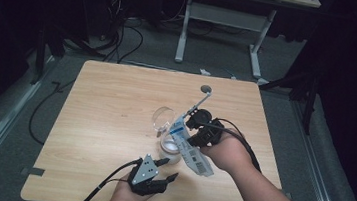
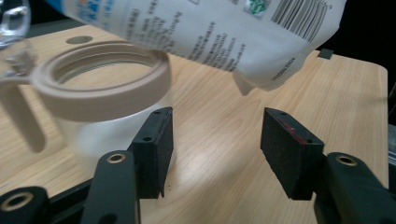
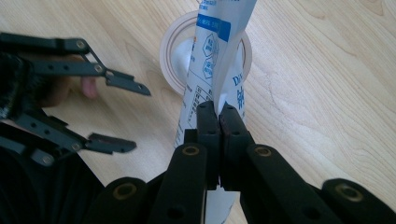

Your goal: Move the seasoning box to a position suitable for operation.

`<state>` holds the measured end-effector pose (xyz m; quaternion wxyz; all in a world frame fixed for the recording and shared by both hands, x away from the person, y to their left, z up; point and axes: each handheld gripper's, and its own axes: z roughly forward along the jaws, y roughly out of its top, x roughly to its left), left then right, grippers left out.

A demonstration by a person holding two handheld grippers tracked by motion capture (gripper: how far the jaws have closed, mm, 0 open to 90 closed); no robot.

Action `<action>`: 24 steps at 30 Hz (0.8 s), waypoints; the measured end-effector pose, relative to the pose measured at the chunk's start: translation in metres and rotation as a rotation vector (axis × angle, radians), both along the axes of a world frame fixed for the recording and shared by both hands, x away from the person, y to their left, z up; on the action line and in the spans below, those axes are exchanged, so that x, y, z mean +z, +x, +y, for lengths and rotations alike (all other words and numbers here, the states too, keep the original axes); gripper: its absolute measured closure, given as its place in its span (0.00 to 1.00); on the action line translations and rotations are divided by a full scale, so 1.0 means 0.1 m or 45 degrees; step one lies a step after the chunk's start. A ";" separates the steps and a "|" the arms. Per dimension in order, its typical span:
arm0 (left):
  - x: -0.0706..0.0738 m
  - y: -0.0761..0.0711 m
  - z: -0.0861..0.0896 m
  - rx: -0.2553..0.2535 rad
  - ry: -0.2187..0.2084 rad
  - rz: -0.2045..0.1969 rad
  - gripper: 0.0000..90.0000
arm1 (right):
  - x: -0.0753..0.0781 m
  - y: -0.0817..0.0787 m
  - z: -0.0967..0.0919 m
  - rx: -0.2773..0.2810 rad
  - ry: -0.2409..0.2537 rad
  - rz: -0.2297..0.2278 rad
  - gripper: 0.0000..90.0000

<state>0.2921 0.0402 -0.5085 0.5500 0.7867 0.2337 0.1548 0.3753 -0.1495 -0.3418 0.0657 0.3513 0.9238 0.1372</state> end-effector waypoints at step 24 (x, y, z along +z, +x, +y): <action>-0.03 0.06 1.00 0.187 -0.024 0.076 0.49 | -0.02 -0.04 -0.01 -0.008 -0.003 -0.002 0.99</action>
